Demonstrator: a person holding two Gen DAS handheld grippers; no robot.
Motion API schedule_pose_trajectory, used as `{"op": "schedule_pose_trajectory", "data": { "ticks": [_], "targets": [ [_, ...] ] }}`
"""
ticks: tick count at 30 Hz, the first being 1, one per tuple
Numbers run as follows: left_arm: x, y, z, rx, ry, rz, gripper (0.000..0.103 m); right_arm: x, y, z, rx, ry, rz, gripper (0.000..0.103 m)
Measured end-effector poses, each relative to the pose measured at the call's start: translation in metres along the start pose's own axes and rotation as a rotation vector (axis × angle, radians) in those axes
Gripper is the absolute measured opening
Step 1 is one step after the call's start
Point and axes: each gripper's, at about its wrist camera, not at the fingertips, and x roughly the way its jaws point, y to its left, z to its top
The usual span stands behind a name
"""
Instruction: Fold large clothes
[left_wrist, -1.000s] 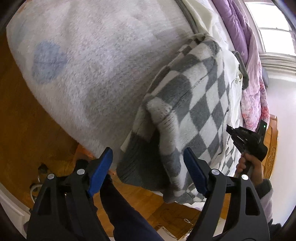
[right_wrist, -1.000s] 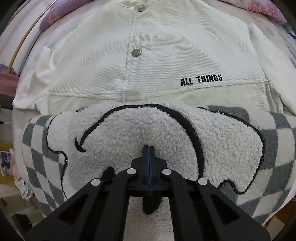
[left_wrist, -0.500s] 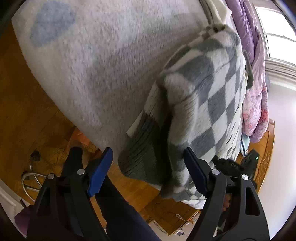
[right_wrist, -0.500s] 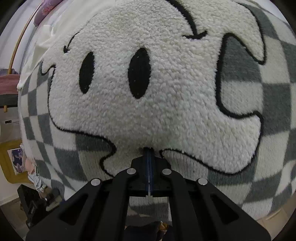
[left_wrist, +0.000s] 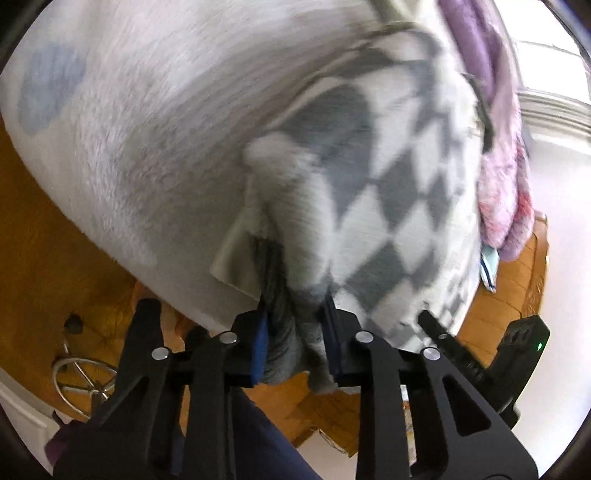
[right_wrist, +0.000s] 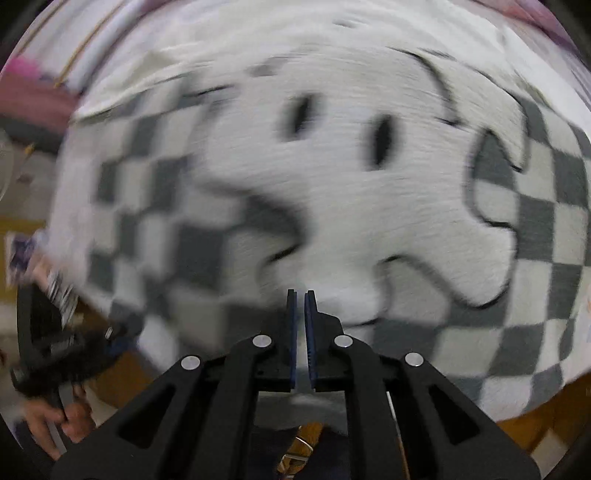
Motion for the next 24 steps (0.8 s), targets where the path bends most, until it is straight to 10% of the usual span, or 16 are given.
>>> {"op": "schedule_pose_trajectory", "data": {
  "ticks": [4, 7, 24],
  "targets": [
    [-0.022, -0.017, 0.001, 0.016, 0.009, -0.061, 0.021, -0.012, 0.042, -0.019, -0.147, -0.059, 0.150, 0.050],
    [-0.030, -0.024, 0.004, 0.019, 0.025, -0.090, 0.021, -0.010, 0.062, -0.025, -0.205, -0.045, 0.243, 0.057],
    [-0.030, -0.042, 0.015, 0.001, 0.065, -0.137, 0.020, 0.008, 0.099, -0.033, -0.366, -0.073, 0.166, 0.069]
  ]
}}
